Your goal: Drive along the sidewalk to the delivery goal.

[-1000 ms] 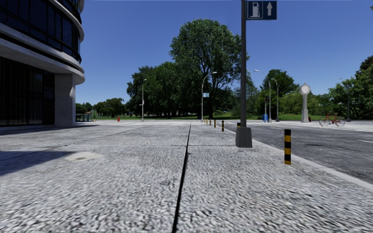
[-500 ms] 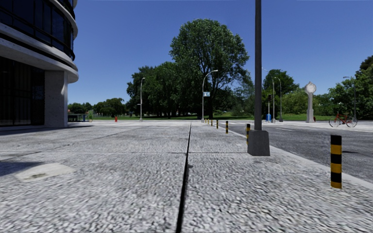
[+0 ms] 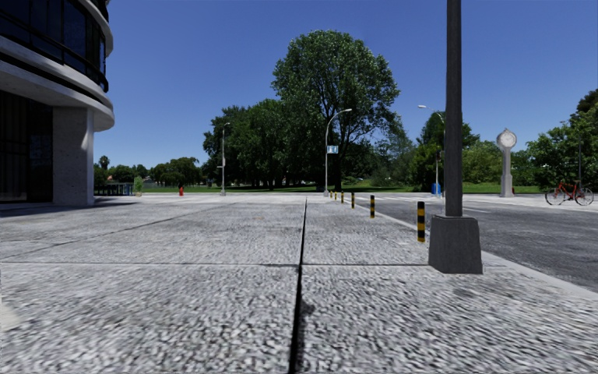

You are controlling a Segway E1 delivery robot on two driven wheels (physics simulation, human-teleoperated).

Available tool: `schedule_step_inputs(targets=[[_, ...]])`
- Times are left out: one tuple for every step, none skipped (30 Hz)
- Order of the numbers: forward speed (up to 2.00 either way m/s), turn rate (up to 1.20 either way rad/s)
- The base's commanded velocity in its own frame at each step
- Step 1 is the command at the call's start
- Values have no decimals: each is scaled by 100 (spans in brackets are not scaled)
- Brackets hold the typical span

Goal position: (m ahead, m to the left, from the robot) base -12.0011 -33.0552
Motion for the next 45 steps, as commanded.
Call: schedule_step_inputs(targets=[[200,-15],[200,-18],[200,-21],[200,-22],[200,-22],[200,-22],[200,-22],[200,-23],[200,-23],[200,-23],[200,-23],[200,-23],[200,-23],[200,-23],[200,-23],[200,-23],[200,0],[200,0],[200,0],[200,0],[200,0],[200,0],[200,0],[200,0],[200,0],[200,0],[200,0],[200,0],[200,0],[200,0],[200,0],[200,0],[200,0],[200,0],[200,0],[200,0],[200,0],[200,0],[200,0],[200,0],[200,0],[200,0],[200,0],[200,0],[200,0]])
